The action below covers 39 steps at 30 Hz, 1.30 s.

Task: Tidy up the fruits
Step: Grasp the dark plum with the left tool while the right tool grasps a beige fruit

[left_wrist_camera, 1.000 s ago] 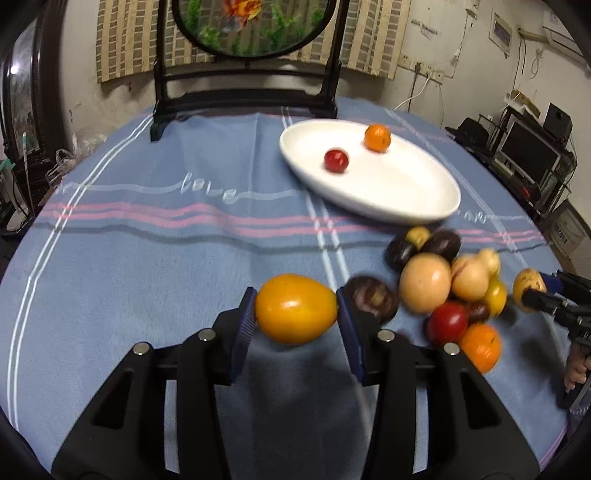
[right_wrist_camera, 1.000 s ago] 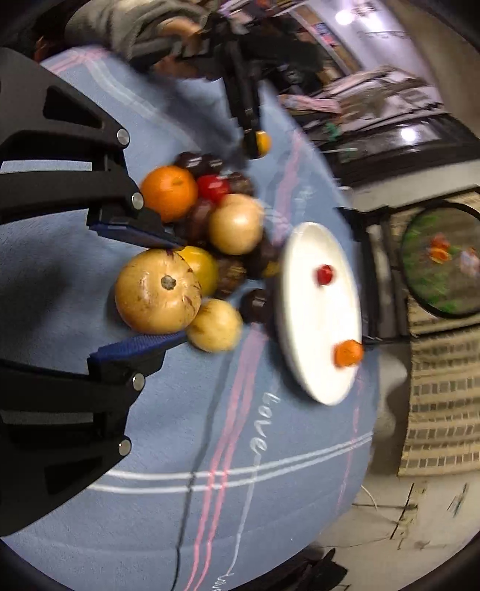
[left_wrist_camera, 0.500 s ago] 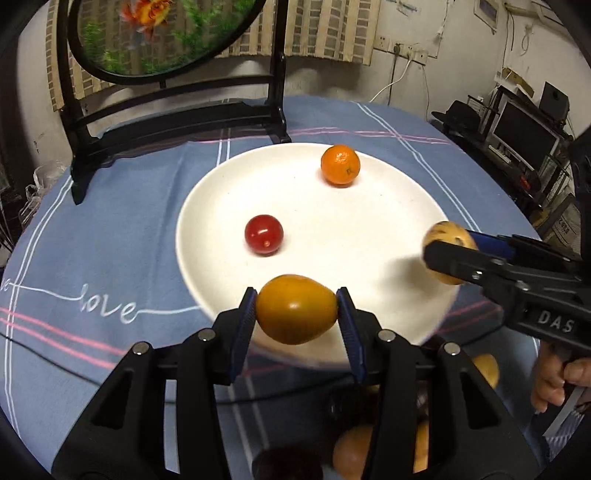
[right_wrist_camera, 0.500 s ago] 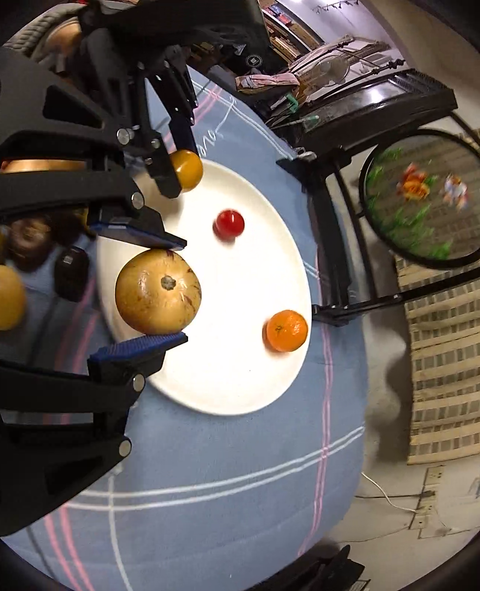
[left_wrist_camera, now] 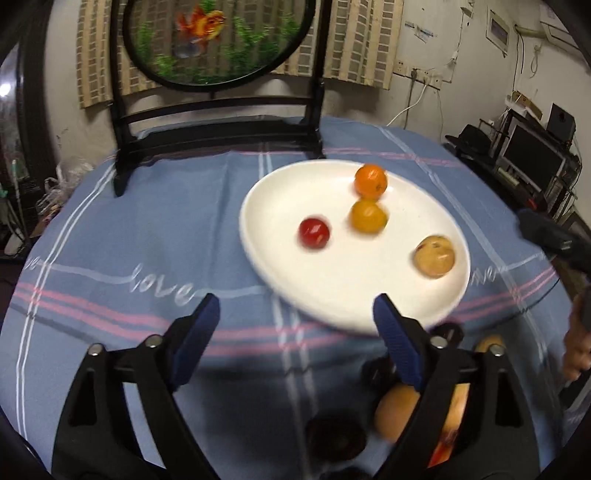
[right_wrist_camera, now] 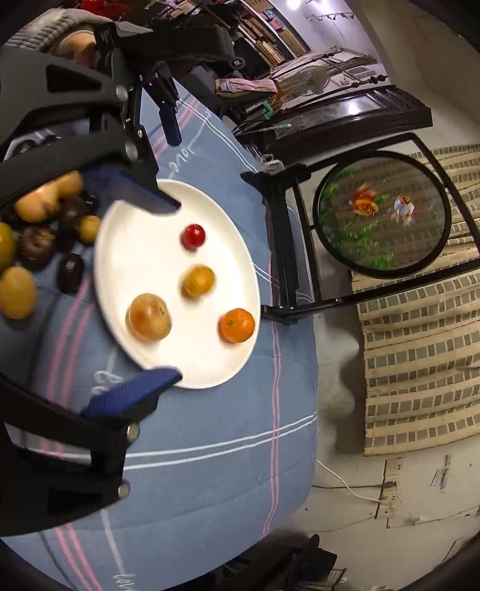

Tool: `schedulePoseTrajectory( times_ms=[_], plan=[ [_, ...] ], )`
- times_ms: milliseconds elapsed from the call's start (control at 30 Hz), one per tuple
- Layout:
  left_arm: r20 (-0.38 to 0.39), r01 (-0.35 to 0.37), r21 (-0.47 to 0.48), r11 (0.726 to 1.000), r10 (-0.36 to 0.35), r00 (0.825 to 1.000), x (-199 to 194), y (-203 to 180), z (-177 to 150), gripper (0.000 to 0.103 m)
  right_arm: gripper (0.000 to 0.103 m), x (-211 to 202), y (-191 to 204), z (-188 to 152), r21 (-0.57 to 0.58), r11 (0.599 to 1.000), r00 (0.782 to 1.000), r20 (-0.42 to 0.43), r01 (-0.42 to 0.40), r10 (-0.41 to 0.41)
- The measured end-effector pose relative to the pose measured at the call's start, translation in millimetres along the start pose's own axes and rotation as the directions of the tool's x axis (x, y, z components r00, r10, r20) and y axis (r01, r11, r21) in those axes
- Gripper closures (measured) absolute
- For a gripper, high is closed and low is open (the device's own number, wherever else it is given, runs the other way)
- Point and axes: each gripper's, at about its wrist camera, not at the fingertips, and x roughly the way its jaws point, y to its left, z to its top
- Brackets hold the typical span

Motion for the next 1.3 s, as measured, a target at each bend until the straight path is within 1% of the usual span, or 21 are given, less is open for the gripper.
schedulePoseTrajectory(
  times_ms=[100,200,267,333,433,567,633,667,700,733,800,900,933,967,1000,1067,1100,1167,1200,1267,1300],
  plan=[
    [-0.018,-0.036,0.016,0.999,0.037,0.999,-9,6,-29,0.015,0.008,-14,-6,-20,0.010,1.000,1.000,-0.007,0.006,-0.006],
    [-0.026,-0.033,0.021,0.999,0.033,0.999,-17,9,-46,0.015,0.008,-24,-19,-43,0.055,0.998,1.000,-0.029,0.003,-0.002],
    [-0.015,-0.025,0.036,0.999,0.025,1.000,-23,7,-51,0.015,0.008,-25,-25,-49,0.074,0.997,0.999,-0.044,0.014,-0.011],
    [-0.008,-0.028,0.069,0.997,0.029,1.000,-25,1,-54,0.013,0.008,-26,-30,-50,0.095,0.995,0.999,-0.045,0.022,-0.018],
    [-0.019,-0.030,0.127,0.991,0.033,0.999,-23,-9,-59,0.013,0.008,-27,-36,-48,0.110,0.994,0.999,-0.039,0.029,-0.025],
    [-0.060,-0.015,0.176,0.984,0.026,0.998,-15,-17,-63,0.011,0.008,-27,-39,-50,0.116,0.993,0.998,-0.047,0.035,-0.030],
    [-0.087,-0.024,0.197,0.980,0.041,0.995,-10,-20,-66,0.009,0.008,-25,-39,-51,0.115,0.993,0.998,-0.054,0.037,-0.030],
    [-0.103,-0.033,0.210,0.977,0.056,0.993,-5,-21,-68,0.008,0.008,-25,-39,-51,0.115,0.993,0.998,-0.056,0.037,-0.031],
    [-0.116,-0.051,0.222,0.974,0.078,0.990,-1,-22,-70,0.004,0.008,-25,-39,-52,0.115,0.993,0.998,-0.058,0.039,-0.032],
    [-0.111,-0.064,0.218,0.974,0.090,0.990,1,-21,-70,0.002,0.008,-24,-39,-52,0.115,0.993,0.998,-0.060,0.040,-0.034],
    [-0.110,-0.073,0.208,0.975,0.097,0.989,1,-16,-67,0.002,0.008,-24,-39,-52,0.116,0.992,0.998,-0.059,0.042,-0.035],
    [-0.074,-0.154,0.158,0.975,0.167,0.983,-1,-1,-60,0.002,0.008,-25,-39,-51,0.115,0.993,0.998,-0.056,0.037,-0.031],
    [-0.052,-0.197,0.132,0.971,0.206,0.977,-2,7,-57,0.002,0.008,-25,-38,-52,0.113,0.993,0.998,-0.057,0.033,-0.026],
    [-0.043,-0.219,0.112,0.969,0.225,0.973,-3,13,-56,0.002,0.008,-25,-37,-52,0.111,0.993,0.998,-0.058,0.029,-0.023],
    [-0.044,-0.214,0.086,0.973,0.218,0.975,-3,18,-56,0.003,0.008,-25,-36,-53,0.106,0.994,0.998,-0.060,0.025,-0.018],
    [-0.052,-0.163,0.076,0.984,0.167,0.985,-3,18,-56,0.003,0.008,-24,-32,-54,0.090,0.996,0.998,-0.067,0.016,-0.010],
    [-0.055,-0.148,0.088,0.985,0.153,0.987,-3,15,-57,0.004,0.008,-23,-30,-54,0.079,0.997,0.998,-0.069,0.014,-0.009],
    [-0.045,-0.143,0.130,0.981,0.150,0.988,-3,7,-58,0.005,0.008,-22,-24,-56,0.051,0.999,0.997,-0.077,0.014,-0.010],
    [-0.036,-0.136,0.141,0.981,0.143,0.989,-5,4,-58,0.008,0.008,-22,-22,-57,0.039,0.999,0.997,-0.080,0.014,-0.011],
    [-0.041,-0.119,0.140,0.983,0.125,0.991,-3,2,-58,0.018,0.008,-20,-18,-59,0.018,1.000,0.996,-0.089,0.013,-0.011],
    [-0.046,-0.110,0.134,0.985,0.117,0.992,-2,3,-58,0.027,0.008,-19,-17,-61,0.010,1.000,0.995,-0.094,0.012,-0.011]
  ],
)
